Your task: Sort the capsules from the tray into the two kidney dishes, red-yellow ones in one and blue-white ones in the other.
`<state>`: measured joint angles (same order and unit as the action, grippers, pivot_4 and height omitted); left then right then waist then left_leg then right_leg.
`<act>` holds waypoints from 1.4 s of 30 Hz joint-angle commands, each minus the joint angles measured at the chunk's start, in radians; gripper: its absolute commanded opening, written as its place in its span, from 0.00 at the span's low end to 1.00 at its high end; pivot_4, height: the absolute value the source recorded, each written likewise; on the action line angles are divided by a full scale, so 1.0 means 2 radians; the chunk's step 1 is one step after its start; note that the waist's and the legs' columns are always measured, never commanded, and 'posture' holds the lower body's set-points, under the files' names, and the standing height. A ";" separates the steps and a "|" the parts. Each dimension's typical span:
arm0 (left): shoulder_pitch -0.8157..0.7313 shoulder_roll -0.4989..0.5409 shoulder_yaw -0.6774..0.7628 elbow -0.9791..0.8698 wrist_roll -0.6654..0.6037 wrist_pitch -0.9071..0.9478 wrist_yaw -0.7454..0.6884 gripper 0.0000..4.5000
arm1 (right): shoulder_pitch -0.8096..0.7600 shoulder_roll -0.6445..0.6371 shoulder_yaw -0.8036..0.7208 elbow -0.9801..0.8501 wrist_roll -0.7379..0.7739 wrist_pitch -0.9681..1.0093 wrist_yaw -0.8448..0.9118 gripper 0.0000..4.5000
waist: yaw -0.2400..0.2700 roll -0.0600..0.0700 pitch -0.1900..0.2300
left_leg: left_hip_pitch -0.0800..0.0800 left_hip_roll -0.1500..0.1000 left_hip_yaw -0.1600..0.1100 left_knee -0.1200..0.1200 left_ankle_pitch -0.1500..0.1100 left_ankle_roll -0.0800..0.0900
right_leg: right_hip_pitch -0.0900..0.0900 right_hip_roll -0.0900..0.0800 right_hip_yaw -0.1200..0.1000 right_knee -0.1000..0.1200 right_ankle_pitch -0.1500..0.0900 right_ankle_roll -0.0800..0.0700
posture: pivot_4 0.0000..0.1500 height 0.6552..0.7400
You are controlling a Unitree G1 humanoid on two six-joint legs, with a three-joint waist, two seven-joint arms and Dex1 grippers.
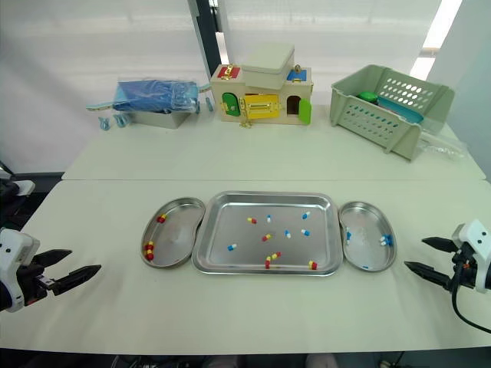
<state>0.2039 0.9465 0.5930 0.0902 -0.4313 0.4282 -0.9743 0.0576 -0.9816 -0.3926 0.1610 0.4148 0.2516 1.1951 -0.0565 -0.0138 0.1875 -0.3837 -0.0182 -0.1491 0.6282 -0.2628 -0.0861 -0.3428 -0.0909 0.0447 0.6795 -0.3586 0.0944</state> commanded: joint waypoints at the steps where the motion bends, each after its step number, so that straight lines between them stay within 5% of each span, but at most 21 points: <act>1: -0.002 0.009 0.005 -0.001 0.002 -0.001 -0.005 1.00 | 0.004 -0.004 -0.019 -0.011 0.004 -0.005 -0.001 1.00 | 0.000 0.000 0.000 | 0.000 0.000 0.000 0.000 0.000 0.000 | 0.000 0.000 0.000 0.000 0.000 0.000 | 1.00 1.00; 35: 0.003 0.005 0.005 -0.011 0.003 0.006 -0.022 1.00 | 0.009 -0.010 -0.018 0.009 -0.001 -0.018 0.013 1.00 | 0.000 0.000 0.000 | 0.000 0.000 0.000 0.000 0.000 0.000 | 0.000 0.000 0.000 0.000 0.000 0.000 | 1.00 1.00; 42: 0.083 -0.034 0.059 -0.132 -0.072 0.024 -0.070 1.00 | -0.010 -0.020 -0.011 0.025 -0.007 -0.021 0.024 1.00 | -0.001 0.000 0.000 | 0.000 0.000 0.000 0.000 0.000 0.000 | 0.000 0.000 0.000 0.000 0.000 0.000 | 1.00 1.00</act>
<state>0.3459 0.8972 0.6483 -0.0878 -0.5229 0.4758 -1.0994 0.0535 -0.9897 -0.3990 0.2068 0.4047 0.2245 1.2271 -0.0584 -0.0139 0.1871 -0.3832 -0.0173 -0.1484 0.6291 -0.2628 -0.0861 -0.3423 -0.0906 0.0450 0.6801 -0.3585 0.0943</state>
